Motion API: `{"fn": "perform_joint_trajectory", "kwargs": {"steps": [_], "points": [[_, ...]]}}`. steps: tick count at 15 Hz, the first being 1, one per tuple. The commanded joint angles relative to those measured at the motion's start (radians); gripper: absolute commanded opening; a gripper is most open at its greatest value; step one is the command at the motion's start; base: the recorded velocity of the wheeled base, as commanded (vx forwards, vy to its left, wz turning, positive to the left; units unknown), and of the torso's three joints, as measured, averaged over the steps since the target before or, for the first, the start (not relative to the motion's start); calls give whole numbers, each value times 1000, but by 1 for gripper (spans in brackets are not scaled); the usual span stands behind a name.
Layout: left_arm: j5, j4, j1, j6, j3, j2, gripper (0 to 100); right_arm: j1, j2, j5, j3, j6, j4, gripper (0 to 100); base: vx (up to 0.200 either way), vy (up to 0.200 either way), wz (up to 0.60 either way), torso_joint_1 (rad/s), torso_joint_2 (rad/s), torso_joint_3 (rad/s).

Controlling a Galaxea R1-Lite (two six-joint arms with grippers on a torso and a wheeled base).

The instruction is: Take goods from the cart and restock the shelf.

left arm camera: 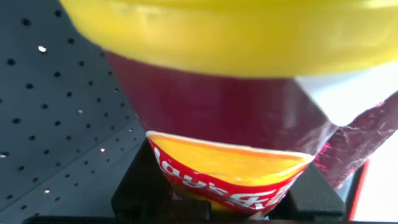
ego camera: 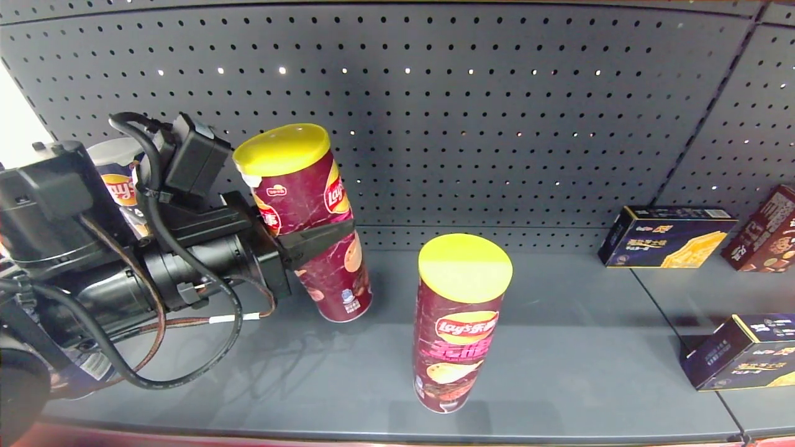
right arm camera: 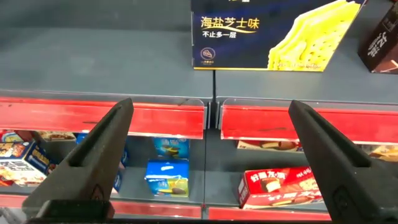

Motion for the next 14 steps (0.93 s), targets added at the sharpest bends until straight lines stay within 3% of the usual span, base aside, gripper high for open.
{"fn": "perform_joint_trajectory", "kwargs": {"steps": [1, 6, 9, 12, 14], "points": [[0, 0, 5, 0, -12, 0, 0, 1, 0, 0, 0, 0, 0, 100, 0, 0, 0, 0, 0, 0], [63, 55, 8, -3, -135, 49, 0, 0, 0, 0, 0, 0, 0, 100, 0, 0, 0, 0, 0, 0], [100, 339, -19, -2, -265, 57, 0, 0, 0, 0, 0, 0, 0, 100, 0, 0, 0, 0, 0, 0], [271, 400, -88, -2, -302, 72, 0, 0, 0, 0, 0, 0, 0, 100, 0, 0, 0, 0, 0, 0], [331, 394, -133, -2, -308, 95, 0, 0, 0, 0, 0, 0, 0, 100, 0, 0, 0, 0, 0, 0]]}}
